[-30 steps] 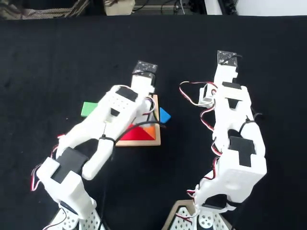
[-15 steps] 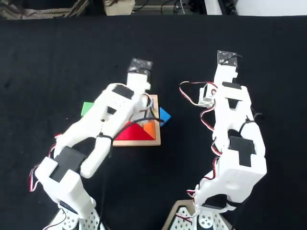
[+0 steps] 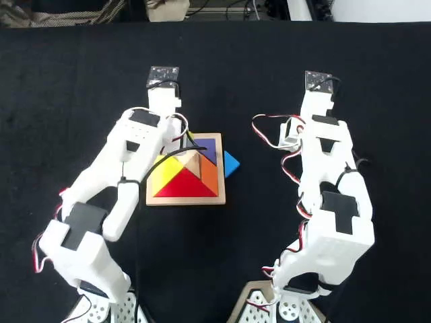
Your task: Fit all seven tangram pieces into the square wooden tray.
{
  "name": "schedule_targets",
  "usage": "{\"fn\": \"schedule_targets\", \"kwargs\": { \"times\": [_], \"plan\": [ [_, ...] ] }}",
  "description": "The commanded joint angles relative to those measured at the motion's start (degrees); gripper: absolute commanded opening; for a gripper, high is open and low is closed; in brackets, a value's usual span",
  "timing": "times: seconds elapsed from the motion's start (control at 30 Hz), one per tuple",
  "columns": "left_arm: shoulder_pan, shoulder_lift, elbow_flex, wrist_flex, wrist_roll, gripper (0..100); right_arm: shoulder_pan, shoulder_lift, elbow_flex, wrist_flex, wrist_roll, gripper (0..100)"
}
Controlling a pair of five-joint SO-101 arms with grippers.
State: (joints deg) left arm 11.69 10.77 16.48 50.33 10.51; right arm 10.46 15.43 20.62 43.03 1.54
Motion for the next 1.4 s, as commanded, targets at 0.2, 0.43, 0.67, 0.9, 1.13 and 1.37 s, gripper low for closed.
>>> {"fn": "schedule_targets", "kwargs": {
  "times": [0.2,0.43,0.67,0.9,1.13,1.37],
  "plan": [
    [1.19,7.82,-8.66,3.08,-4.48,17,0.53,-2.68,-1.80,-0.62,-0.09,1.1],
    [5.49,7.91,-10.59,6.42,-4.84,17,0.53,-2.68,-1.80,-0.70,-0.09,1.1],
    [6.29,8.35,-10.51,6.51,-4.84,17,0.53,-2.68,-1.80,-0.62,-0.09,1.1],
    [0.84,2.81,-15.60,13.54,-5.10,17,0.53,-2.68,-1.80,-0.70,-0.09,1.1],
    [-7.96,-8.53,-19.47,27.16,-9.14,17,0.53,-2.68,-1.80,-0.70,-0.09,1.1],
    [-17.54,-1.49,-15.78,22.59,-7.03,30,0.44,-2.68,-1.80,-0.70,-0.09,1.1]
  ]
}}
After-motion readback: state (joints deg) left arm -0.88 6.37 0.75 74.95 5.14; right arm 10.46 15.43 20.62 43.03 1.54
